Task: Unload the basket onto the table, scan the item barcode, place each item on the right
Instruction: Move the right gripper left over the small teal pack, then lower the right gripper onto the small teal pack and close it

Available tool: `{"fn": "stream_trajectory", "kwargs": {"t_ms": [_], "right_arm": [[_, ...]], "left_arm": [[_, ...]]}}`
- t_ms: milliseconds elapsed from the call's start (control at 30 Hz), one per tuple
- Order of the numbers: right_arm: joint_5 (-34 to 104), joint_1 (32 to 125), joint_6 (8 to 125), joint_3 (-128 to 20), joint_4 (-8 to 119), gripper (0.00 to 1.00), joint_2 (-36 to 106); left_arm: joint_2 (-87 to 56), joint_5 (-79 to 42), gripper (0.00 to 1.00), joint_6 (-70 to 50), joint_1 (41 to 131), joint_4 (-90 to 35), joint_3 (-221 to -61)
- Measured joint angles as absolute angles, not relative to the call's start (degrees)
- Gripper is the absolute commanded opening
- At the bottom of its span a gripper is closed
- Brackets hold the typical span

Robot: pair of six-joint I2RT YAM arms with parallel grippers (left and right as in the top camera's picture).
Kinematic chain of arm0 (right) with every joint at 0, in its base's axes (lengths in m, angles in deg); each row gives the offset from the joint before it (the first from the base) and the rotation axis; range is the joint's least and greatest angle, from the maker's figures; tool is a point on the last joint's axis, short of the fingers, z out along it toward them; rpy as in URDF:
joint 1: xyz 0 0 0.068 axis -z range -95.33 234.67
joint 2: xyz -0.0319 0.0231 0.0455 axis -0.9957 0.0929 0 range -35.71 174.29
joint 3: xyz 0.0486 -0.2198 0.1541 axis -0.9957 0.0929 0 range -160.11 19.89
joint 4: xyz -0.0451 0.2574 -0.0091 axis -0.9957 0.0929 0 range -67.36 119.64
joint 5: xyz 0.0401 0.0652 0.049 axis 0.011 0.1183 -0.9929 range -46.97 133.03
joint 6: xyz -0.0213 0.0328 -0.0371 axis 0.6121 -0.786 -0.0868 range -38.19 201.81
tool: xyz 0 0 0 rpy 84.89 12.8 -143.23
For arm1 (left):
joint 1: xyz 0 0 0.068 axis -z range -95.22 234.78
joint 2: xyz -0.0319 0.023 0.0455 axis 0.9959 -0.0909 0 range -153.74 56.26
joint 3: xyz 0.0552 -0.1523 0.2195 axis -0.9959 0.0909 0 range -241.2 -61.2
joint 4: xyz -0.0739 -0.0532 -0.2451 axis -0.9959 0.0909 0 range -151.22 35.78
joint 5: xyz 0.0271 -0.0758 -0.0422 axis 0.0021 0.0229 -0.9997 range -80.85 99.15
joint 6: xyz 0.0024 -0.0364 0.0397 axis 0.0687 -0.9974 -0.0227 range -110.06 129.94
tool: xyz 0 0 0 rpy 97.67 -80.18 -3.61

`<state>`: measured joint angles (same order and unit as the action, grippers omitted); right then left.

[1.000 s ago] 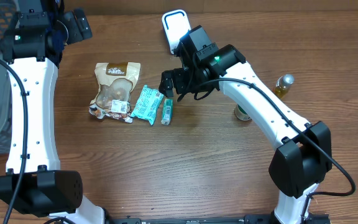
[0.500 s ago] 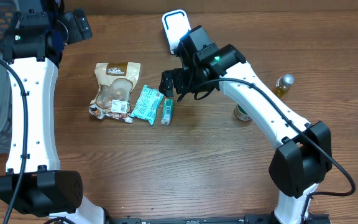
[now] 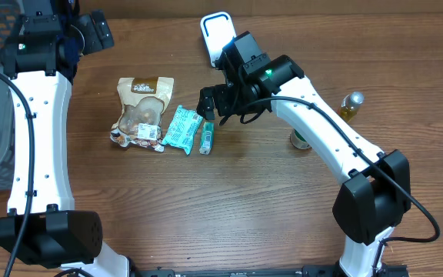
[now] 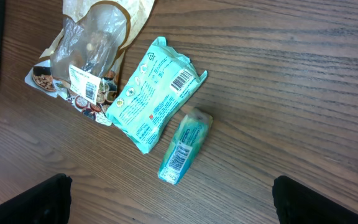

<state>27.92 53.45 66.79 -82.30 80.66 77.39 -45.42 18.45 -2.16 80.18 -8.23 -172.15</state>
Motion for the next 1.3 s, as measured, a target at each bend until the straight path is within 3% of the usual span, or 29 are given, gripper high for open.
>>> {"fn": "stream_trajectory", "kwargs": {"t_ms": [200, 367, 1300], "right_arm": [[27.83, 53.45, 66.7, -82.3, 80.68, 0.84, 77.39], [27.81, 53.45, 66.63, -82.3, 80.75, 0.8, 77.39], [33.45, 53.45, 61.69, -82.28, 82.67, 0.83, 79.29]], "left_arm": [[-45.42, 18.45, 1.0, -2.16, 80.18, -8.25, -172.15], [-45.42, 18.45, 1.0, -2.16, 80.18, -8.23, -172.15], [-45.42, 18.45, 1.0, -2.16, 80.18, -8.23, -172.15]]}}
